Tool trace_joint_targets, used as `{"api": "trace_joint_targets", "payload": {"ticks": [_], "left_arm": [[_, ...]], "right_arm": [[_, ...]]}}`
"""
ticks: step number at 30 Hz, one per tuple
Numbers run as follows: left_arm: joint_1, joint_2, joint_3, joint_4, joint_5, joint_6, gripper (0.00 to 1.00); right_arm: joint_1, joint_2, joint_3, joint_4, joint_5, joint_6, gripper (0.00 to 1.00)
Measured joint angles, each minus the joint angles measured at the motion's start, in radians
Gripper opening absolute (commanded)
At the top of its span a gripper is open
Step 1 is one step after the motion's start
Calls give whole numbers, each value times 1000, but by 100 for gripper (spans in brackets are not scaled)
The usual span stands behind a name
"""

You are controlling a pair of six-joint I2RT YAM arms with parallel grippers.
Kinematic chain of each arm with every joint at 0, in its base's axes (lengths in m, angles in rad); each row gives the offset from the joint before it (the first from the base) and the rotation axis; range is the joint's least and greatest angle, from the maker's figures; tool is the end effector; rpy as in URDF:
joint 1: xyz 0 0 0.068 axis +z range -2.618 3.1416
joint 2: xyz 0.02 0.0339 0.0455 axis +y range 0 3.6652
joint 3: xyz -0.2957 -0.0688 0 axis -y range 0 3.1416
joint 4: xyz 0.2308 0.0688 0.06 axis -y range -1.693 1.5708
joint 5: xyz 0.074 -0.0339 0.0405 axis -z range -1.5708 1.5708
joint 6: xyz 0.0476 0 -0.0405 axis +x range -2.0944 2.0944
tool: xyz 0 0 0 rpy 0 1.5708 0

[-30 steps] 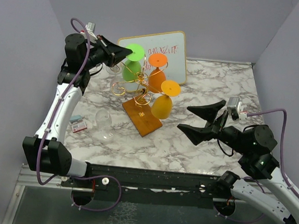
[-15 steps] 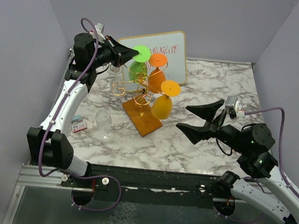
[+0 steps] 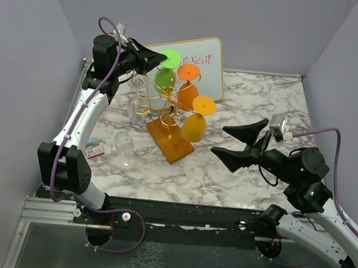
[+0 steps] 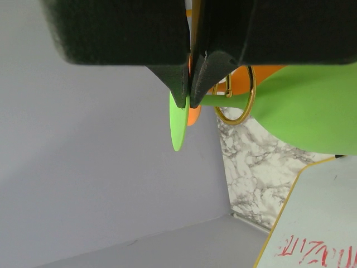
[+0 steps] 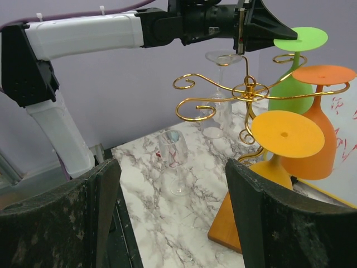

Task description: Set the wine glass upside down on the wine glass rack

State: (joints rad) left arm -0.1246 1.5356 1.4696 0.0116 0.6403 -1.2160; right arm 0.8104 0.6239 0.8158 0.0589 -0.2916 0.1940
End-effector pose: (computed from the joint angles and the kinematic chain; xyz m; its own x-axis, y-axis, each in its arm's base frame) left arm 0.3496 -0.0724 0.4476 -0.6673 -0.6743 -0.3164 0.1897 0.2570 -0.9476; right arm 0.0666 0.0898 0.4188 -0.0030 0.2648 -0.9643 -0.9023 0.4151 0.1167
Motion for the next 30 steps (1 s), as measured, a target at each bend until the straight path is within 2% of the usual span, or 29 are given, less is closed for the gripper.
{"api": "trace_joint_targets", "payload": {"ticks": [9,16,26,30], "left_arm": [[1,-5,14,-38,-68,38,1],[12,-28,23,-113,-114,85,18],[16,-75,45,-245,-167,183,36],[19,-96,51,-286,-191,224,51]], "right_arm": [[0,11,0,0,0,0,81],[0,12,-2,1,0,1,81],[0,17,-8,3,11,9,81],[0,17,-8,1,45,19,81]]}}
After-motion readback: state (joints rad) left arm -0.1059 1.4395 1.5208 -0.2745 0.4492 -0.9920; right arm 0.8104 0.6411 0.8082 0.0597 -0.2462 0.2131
